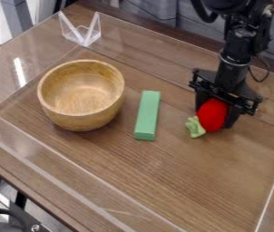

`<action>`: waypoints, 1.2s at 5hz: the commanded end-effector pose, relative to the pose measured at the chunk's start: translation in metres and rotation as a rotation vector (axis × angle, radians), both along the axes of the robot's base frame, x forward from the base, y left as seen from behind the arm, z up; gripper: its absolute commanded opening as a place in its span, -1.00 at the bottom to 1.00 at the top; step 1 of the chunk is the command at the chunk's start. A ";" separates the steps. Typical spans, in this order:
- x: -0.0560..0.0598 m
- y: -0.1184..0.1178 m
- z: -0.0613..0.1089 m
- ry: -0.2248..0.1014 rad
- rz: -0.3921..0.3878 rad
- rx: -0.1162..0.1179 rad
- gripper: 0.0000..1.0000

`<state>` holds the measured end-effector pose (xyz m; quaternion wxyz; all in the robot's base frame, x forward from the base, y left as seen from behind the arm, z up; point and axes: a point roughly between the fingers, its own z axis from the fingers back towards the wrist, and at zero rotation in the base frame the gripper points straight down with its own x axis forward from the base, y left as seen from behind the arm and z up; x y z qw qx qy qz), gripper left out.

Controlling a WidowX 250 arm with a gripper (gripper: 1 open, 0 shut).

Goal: Move the red fruit to the right

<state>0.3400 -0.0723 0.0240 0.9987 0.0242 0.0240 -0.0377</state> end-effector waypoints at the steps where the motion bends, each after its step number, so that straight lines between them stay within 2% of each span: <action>1: 0.010 -0.004 0.016 -0.041 0.003 -0.002 1.00; 2: 0.009 -0.003 0.016 -0.031 0.011 0.003 1.00; 3: 0.010 -0.002 0.015 -0.028 0.016 0.006 -1.00; 4: 0.009 -0.001 0.015 -0.019 0.021 0.010 1.00; 5: 0.008 0.000 0.015 -0.011 0.029 0.013 1.00; 6: 0.009 0.001 0.014 -0.010 0.033 0.013 -1.00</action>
